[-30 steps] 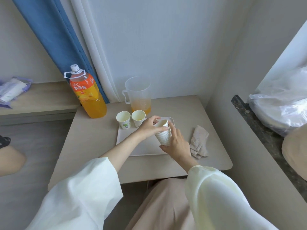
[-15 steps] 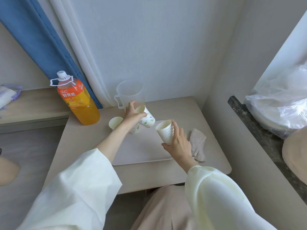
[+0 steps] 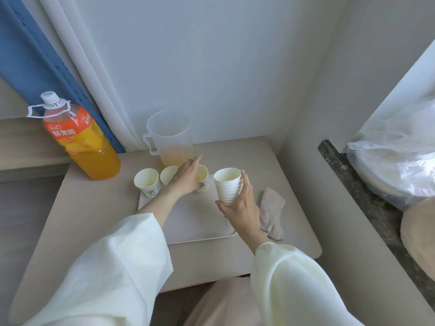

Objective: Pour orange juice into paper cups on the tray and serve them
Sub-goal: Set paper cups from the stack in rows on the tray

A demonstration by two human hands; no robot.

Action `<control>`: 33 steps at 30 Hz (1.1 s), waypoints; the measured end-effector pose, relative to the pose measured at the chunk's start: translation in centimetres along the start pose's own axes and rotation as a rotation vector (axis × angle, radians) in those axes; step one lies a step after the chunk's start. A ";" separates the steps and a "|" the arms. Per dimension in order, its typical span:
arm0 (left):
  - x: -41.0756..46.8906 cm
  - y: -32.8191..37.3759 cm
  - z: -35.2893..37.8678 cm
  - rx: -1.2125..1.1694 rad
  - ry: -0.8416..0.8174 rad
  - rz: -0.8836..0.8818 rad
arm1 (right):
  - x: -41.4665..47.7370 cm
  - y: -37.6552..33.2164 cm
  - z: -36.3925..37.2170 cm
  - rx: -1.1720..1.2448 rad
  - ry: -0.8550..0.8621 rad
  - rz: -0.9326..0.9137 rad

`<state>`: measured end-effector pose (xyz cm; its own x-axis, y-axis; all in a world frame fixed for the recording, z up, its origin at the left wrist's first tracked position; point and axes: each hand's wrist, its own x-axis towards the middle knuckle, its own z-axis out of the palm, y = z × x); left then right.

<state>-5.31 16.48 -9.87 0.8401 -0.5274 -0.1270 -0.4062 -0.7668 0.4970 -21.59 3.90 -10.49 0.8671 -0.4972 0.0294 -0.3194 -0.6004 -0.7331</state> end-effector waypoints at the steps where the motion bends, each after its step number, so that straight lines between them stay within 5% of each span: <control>1: 0.1 -0.2 0.2 0.023 0.001 0.005 | 0.2 -0.1 0.2 -0.002 0.002 -0.001; 29: 0.5 -0.9 1.5 0.161 -0.030 0.053 | 0.2 0.6 1.2 0.003 0.030 -0.008; 33: -0.7 -0.3 0.6 0.091 0.103 0.111 | -0.2 0.3 0.5 -0.002 0.053 0.001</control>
<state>-5.99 16.84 -10.49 0.8189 -0.5737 0.0154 -0.5254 -0.7386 0.4225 -21.73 4.11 -11.04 0.8455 -0.5301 0.0647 -0.3208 -0.6010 -0.7321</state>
